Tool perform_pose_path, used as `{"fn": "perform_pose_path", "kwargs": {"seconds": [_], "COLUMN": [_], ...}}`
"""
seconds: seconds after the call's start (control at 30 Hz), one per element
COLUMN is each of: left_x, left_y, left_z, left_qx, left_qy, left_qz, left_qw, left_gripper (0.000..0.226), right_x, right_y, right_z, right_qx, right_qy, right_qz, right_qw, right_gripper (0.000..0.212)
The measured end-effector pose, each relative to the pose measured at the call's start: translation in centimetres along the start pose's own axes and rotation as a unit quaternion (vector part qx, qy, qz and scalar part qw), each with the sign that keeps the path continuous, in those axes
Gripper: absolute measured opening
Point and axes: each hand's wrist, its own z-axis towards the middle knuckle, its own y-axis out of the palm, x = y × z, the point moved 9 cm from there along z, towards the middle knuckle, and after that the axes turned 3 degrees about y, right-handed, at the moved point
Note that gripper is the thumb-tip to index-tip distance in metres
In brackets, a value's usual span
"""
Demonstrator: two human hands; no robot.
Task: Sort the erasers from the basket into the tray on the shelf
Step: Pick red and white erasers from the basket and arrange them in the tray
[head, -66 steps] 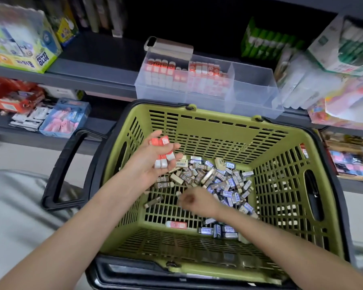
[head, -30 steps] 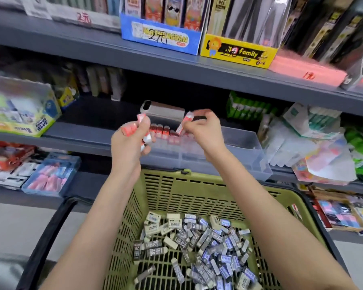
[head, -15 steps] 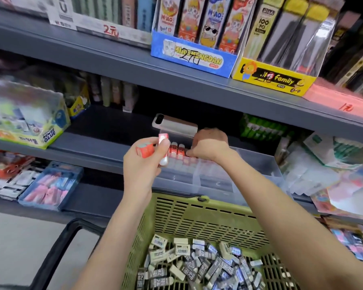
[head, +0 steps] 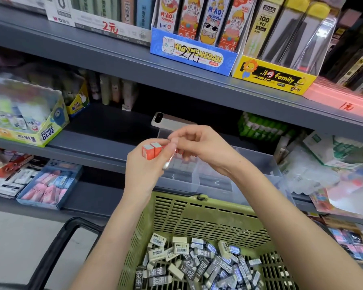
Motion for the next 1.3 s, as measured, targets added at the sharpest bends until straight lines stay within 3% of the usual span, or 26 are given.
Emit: {"fn": "perform_pose_path", "kwargs": {"seconds": [0.13,0.23,0.37,0.47,0.53,0.63,0.7,0.77,0.97,1.3], "left_x": [-0.5,-0.4,-0.3,-0.4,-0.5,-0.8,-1.0,-1.1,-0.3,-0.2], "left_y": [-0.1,-0.3,-0.7,-0.6,-0.3,-0.2,-0.1,0.1,0.3,0.2], "left_z": [-0.1,-0.3,-0.4,-0.5,-0.6,-0.5,-0.4,-0.4,-0.5,-0.6], "left_qx": [0.037,0.055,0.085,0.087,0.077,0.062,0.049,0.037,0.035,0.032], "left_qy": [-0.041,-0.045,-0.028,-0.026,-0.037,-0.058,-0.065,-0.063,-0.024,-0.027], "left_qz": [-0.125,-0.138,-0.102,-0.098,-0.114,-0.164,-0.176,-0.177,-0.14,-0.127], "left_qw": [0.991,0.988,0.991,0.991,0.99,0.983,0.981,0.981,0.989,0.991], "left_gripper": [0.029,0.043,0.034,0.034,0.033,0.018,0.015,0.018,0.016,0.011], "right_x": [0.2,0.3,0.2,0.3,-0.1,0.5,1.4,2.5,4.4,4.2], "right_y": [-0.6,0.8,2.9,4.2,3.3,-1.9,-4.9,-6.3,-7.0,-5.2], "right_z": [-0.5,-1.6,-3.3,-3.9,-3.5,-1.6,-0.4,0.9,3.8,3.6], "right_qx": [0.027,-0.035,-0.1,-0.111,-0.078,0.078,0.169,0.207,0.21,0.165], "right_qy": [0.006,-0.003,-0.039,-0.056,-0.063,-0.03,-0.004,0.025,0.074,0.008], "right_qz": [0.052,0.053,-0.043,-0.096,-0.075,0.02,0.0,-0.061,-0.181,-0.206], "right_qw": [0.998,0.998,0.993,0.988,0.992,0.996,0.986,0.976,0.958,0.964], "right_gripper": [0.017,0.026,0.044,0.04,0.033,0.024,0.013,0.011,0.007,0.016]}}
